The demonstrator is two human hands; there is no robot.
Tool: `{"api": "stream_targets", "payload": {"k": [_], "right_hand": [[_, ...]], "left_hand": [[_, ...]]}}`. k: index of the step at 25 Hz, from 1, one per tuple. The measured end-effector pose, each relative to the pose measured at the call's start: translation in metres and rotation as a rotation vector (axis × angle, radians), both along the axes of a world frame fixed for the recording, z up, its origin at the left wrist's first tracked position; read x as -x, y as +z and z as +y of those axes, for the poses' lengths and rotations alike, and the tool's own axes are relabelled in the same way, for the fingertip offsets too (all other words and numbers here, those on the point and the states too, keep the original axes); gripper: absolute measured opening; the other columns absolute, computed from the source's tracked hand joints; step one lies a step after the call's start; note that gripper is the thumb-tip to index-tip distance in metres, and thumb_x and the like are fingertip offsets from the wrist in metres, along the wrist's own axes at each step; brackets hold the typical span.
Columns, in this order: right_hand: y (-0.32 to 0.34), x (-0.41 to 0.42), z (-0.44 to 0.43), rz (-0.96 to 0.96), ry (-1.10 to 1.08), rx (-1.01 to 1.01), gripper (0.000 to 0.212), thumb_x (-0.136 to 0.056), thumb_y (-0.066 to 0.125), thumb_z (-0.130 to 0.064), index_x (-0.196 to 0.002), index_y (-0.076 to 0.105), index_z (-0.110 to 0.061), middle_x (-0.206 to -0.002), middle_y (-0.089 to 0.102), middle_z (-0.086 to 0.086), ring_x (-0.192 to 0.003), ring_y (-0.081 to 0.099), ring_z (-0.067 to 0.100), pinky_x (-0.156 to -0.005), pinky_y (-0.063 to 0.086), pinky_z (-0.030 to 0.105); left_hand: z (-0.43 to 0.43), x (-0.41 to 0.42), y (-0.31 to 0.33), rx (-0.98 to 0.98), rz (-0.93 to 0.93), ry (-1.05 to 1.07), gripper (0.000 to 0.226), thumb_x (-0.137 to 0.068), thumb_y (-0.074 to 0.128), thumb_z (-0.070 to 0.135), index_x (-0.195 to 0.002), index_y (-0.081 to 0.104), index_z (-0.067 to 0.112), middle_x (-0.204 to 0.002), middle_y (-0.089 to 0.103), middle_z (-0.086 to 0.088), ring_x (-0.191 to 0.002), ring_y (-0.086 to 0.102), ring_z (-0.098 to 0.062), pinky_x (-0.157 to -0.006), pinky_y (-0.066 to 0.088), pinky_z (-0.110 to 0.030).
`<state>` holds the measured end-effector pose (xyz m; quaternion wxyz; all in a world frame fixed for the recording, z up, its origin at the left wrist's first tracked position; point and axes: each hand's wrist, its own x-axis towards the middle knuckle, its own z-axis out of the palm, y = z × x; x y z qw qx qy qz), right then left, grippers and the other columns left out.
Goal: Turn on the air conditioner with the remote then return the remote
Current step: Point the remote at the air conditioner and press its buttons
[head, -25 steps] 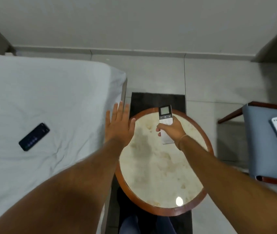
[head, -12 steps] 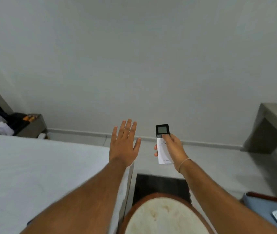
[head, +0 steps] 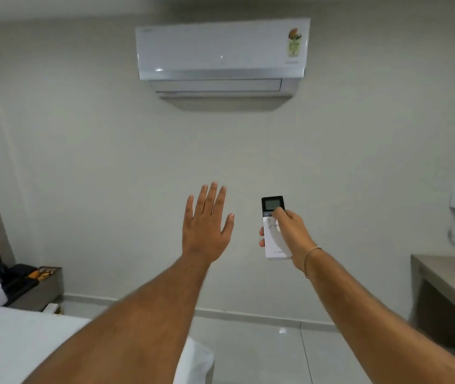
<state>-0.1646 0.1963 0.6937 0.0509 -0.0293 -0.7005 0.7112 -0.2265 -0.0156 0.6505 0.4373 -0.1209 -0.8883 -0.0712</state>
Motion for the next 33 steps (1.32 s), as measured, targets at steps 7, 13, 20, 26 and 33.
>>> {"api": "stream_targets", "payload": {"k": [7, 13, 20, 26, 33], "right_hand": [[0.047, -0.011, 0.002, 0.072, -0.013, -0.003, 0.024, -0.103, 0.048, -0.028, -0.111, 0.064, -0.011, -0.083, 0.079, 0.013, -0.056, 0.076, 0.028, -0.049, 0.057, 0.025], [0.065, -0.018, 0.003, 0.118, -0.018, 0.005, 0.023, -0.104, 0.050, -0.028, -0.110, 0.062, -0.010, -0.081, 0.079, 0.014, -0.056, 0.076, 0.028, -0.048, 0.056, 0.026], [0.075, -0.023, 0.005, 0.136, -0.012, 0.014, 0.022, -0.105, 0.049, -0.028, -0.107, 0.062, -0.010, -0.078, 0.079, 0.013, -0.055, 0.075, 0.029, -0.048, 0.057, 0.027], [0.092, -0.028, 0.005, 0.169, -0.001, -0.003, 0.022, -0.104, 0.049, -0.028, -0.104, 0.061, -0.010, -0.075, 0.078, 0.013, -0.057, 0.074, 0.031, -0.051, 0.057, 0.027], [0.106, -0.034, 0.006, 0.163, 0.009, -0.020, 0.018, -0.102, 0.049, -0.024, -0.101, 0.060, -0.009, -0.073, 0.078, 0.016, -0.059, 0.073, 0.030, -0.052, 0.057, 0.027]], "left_hand": [[0.006, 0.002, 0.049, -0.038, 0.103, -0.008, 0.070, -0.107, 0.029, 0.051, -0.169, 0.012, 0.023, -0.178, 0.012, -0.003, -0.163, 0.004, -0.021, -0.131, 0.007, -0.052], [0.004, 0.004, 0.058, -0.061, 0.127, -0.018, 0.070, -0.106, 0.029, 0.051, -0.169, 0.012, 0.024, -0.178, 0.012, -0.002, -0.163, 0.004, -0.021, -0.131, 0.007, -0.052], [0.004, 0.002, 0.058, -0.051, 0.134, -0.023, 0.071, -0.106, 0.032, 0.052, -0.169, 0.011, 0.025, -0.178, 0.010, -0.001, -0.163, 0.002, -0.020, -0.131, 0.008, -0.052], [0.002, -0.002, 0.070, -0.057, 0.159, -0.017, 0.071, -0.106, 0.029, 0.053, -0.169, 0.014, 0.024, -0.177, 0.013, -0.001, -0.163, 0.004, -0.020, -0.131, 0.009, -0.052], [-0.003, -0.008, 0.082, -0.031, 0.183, -0.024, 0.070, -0.106, 0.027, 0.054, -0.168, 0.015, 0.024, -0.177, 0.014, -0.002, -0.163, 0.005, -0.020, -0.130, 0.012, -0.053]]}}
